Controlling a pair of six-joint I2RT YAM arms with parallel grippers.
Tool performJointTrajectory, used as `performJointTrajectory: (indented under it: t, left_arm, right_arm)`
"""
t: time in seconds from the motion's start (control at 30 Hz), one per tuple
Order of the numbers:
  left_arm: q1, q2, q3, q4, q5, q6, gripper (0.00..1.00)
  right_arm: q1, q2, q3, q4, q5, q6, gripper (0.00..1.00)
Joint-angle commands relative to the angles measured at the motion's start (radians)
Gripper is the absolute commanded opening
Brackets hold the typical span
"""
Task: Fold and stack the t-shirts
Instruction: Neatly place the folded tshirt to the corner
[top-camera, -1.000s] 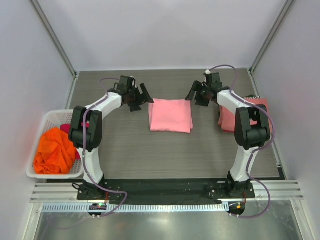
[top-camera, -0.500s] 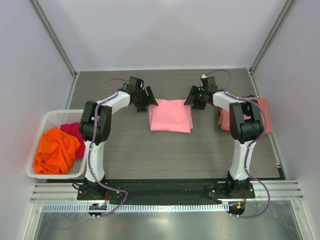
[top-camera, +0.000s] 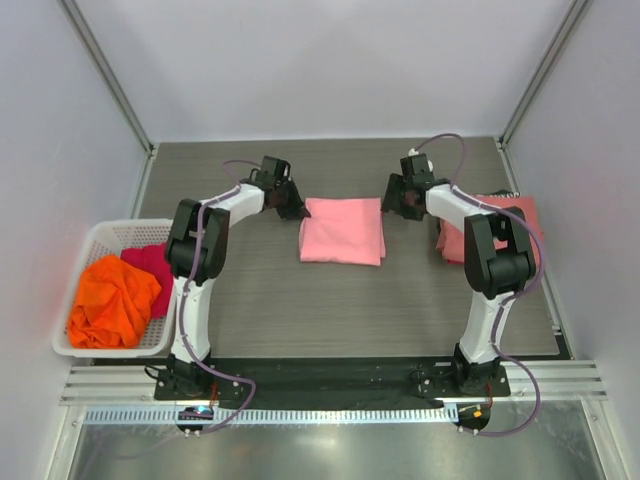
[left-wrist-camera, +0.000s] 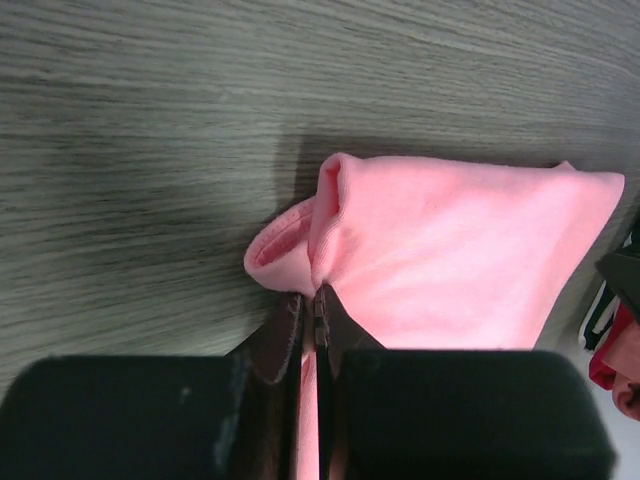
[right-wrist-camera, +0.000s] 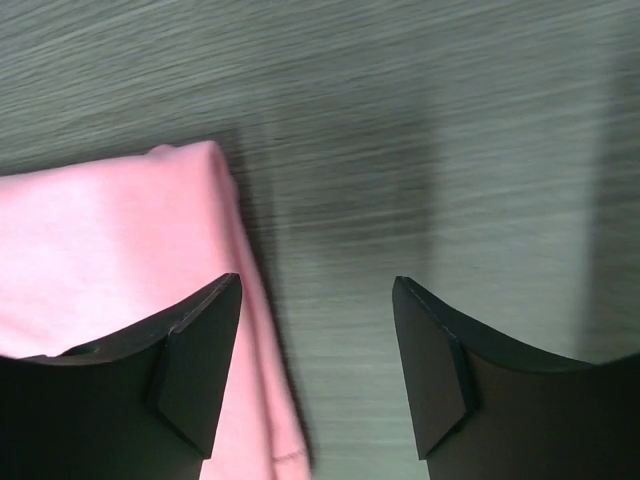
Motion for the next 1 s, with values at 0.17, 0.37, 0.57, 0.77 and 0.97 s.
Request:
performJointTrajectory:
  t: [0.17,0.37,0.57,0.77,0.97]
  left_arm:
    - [0.022,-0.021,-0.046,0.041,-0.025,0.052,0.00]
    - [0.048,-0.042,-0.081,0.052,0.003,0.087,0.00]
    - [0.053,-0.062,-0.094,0.050,0.023,0.113,0.00]
    - [0.060,-0.073,-0.090,0.049,0.050,0.113,0.00]
    - [0.067,-0.082,-0.094,0.036,0.057,0.122,0.00]
  right_arm:
    - [0.030,-0.067,0.070,-0.242,0.491,-0.105,0.64]
    - [0.131,0.091,0.193,-0.371,0.831,-0.176,0.62]
    - [0.166,0.332,0.377,-0.555,1.028,-0.160,0.54]
    - [0.133,0.386,0.385,-0.604,1.085,-0.131,0.54]
    - [0.110,0.407,0.357,-0.624,1.093,-0.118,0.49]
